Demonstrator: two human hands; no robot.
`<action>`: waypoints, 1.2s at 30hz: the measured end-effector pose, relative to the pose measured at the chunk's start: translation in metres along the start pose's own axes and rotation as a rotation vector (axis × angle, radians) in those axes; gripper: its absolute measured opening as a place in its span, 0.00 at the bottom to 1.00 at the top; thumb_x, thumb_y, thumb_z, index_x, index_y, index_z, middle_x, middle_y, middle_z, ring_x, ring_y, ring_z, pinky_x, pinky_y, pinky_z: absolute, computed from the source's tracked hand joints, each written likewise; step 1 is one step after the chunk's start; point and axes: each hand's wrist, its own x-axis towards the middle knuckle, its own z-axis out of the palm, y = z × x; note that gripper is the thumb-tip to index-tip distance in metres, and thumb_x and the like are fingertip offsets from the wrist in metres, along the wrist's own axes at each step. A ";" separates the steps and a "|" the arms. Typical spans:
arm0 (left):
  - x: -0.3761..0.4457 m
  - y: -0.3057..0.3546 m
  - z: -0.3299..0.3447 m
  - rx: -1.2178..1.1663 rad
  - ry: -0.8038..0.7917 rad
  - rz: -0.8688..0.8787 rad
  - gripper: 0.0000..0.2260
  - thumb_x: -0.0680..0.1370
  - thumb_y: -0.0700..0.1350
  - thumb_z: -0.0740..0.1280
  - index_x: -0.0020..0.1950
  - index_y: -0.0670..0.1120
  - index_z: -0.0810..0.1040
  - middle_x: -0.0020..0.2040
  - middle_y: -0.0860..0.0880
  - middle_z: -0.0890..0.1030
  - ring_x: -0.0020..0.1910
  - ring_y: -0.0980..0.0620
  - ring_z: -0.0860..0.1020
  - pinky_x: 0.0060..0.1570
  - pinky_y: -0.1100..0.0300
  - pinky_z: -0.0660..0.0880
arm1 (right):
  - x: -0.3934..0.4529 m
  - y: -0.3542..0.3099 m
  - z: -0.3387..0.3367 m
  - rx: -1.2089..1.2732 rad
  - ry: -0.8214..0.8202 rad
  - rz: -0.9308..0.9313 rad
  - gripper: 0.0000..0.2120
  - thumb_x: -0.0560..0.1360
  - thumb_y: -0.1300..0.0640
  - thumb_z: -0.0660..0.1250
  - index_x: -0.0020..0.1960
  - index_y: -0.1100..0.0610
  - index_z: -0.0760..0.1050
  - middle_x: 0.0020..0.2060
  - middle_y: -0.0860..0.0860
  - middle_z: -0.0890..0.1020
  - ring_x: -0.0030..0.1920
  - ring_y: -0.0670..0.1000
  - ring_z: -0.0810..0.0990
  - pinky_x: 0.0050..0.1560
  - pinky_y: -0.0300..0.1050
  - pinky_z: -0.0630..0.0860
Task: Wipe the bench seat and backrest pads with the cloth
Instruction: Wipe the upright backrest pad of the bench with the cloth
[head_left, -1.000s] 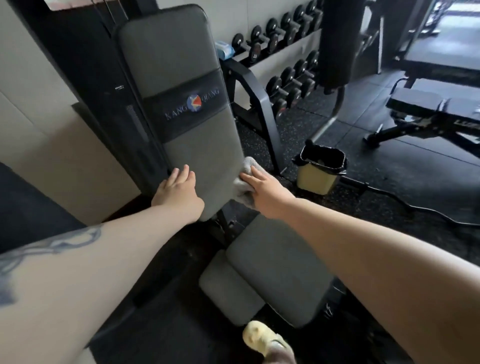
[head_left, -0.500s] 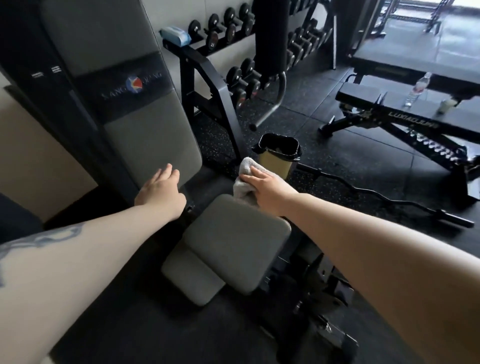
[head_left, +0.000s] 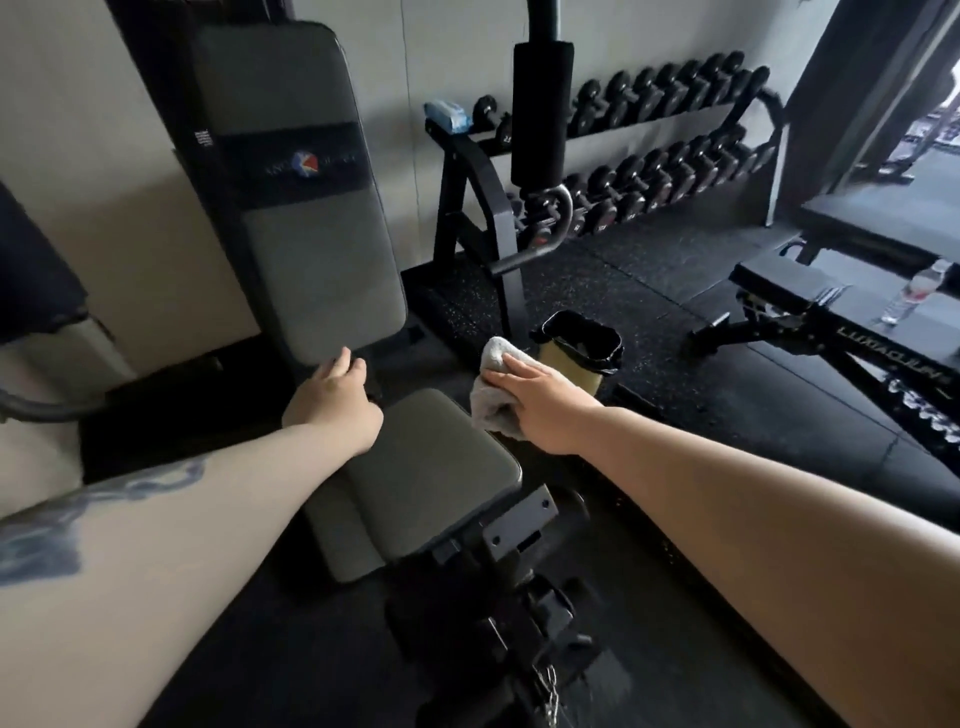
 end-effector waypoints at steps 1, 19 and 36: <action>-0.013 0.006 -0.004 -0.014 0.011 -0.013 0.30 0.77 0.41 0.56 0.78 0.53 0.54 0.79 0.57 0.47 0.76 0.50 0.55 0.70 0.53 0.63 | -0.007 0.003 -0.003 -0.005 -0.004 -0.019 0.26 0.80 0.62 0.56 0.77 0.51 0.58 0.78 0.52 0.53 0.78 0.56 0.50 0.76 0.55 0.51; -0.155 0.007 -0.002 -0.067 0.077 -0.092 0.28 0.78 0.42 0.56 0.78 0.52 0.54 0.79 0.56 0.48 0.76 0.49 0.54 0.71 0.55 0.59 | -0.088 0.015 0.010 -0.011 -0.064 -0.074 0.26 0.80 0.62 0.55 0.77 0.50 0.58 0.78 0.52 0.53 0.78 0.56 0.51 0.76 0.54 0.52; -0.148 0.094 0.106 -0.054 0.084 -0.364 0.28 0.80 0.43 0.55 0.78 0.54 0.52 0.79 0.56 0.46 0.76 0.50 0.54 0.71 0.55 0.59 | -0.024 0.086 0.148 -0.375 -0.328 -0.504 0.34 0.80 0.53 0.59 0.78 0.42 0.43 0.78 0.46 0.44 0.77 0.55 0.46 0.74 0.58 0.51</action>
